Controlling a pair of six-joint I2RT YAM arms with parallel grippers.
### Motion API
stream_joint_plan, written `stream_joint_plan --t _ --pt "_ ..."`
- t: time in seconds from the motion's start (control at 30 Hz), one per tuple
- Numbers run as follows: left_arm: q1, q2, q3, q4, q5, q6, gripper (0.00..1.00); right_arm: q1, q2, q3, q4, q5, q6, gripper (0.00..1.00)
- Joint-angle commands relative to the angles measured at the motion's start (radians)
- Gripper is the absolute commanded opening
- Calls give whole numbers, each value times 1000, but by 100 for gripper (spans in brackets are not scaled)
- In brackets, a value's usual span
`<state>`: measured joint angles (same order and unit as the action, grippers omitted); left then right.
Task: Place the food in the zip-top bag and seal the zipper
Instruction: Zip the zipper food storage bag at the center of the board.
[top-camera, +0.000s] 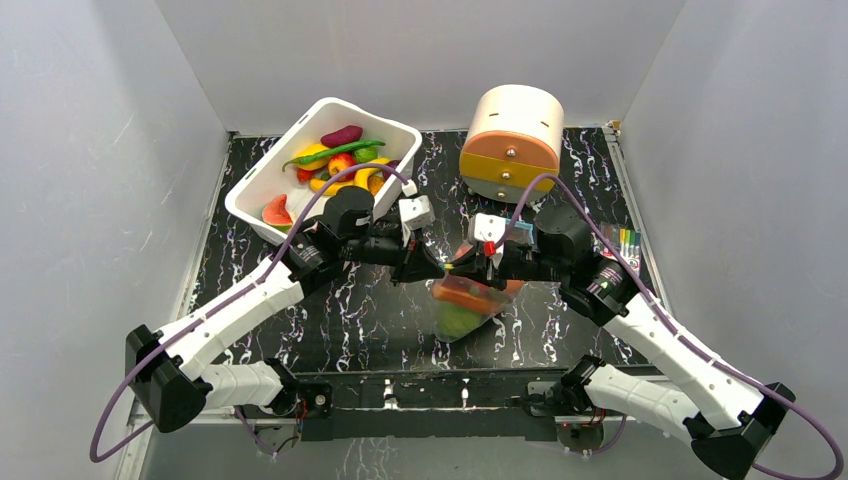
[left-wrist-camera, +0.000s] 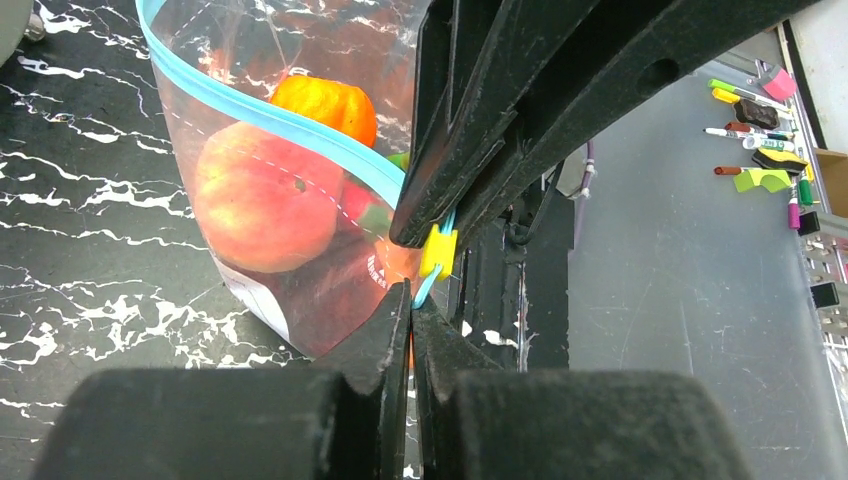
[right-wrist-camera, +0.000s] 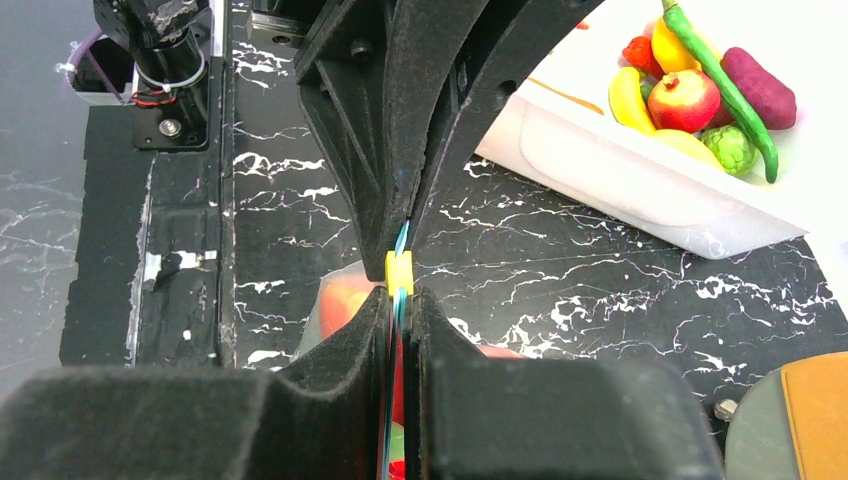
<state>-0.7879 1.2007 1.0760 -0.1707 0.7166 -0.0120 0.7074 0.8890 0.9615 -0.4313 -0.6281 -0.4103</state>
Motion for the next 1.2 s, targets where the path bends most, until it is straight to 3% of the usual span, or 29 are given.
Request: stream_joint_plan --t 0.0,0.1,0.27,0.47,0.6,0.8,1.17 --pt "-4 -36 -17 63 23 10 0 3 -28 -2 132 -40 30 0" --pt "-4 -36 -17 57 33 14 0 3 -27 3 125 -34 27 0" --pt "-4 -33 -10 47 46 15 0 3 -23 13 117 -32 19 21" --pt "-3 -38 -8 56 51 12 0 2 6 42 68 -50 -5 27" --pt "-4 -36 -5 50 54 8 0 2 20 46 63 -50 -8 22" --pt "-3 -46 -14 51 53 9 0 2 7 37 65 -24 -16 0" --pt "-4 -148 -74 61 24 32 0 3 -19 56 -56 84 -82 0"
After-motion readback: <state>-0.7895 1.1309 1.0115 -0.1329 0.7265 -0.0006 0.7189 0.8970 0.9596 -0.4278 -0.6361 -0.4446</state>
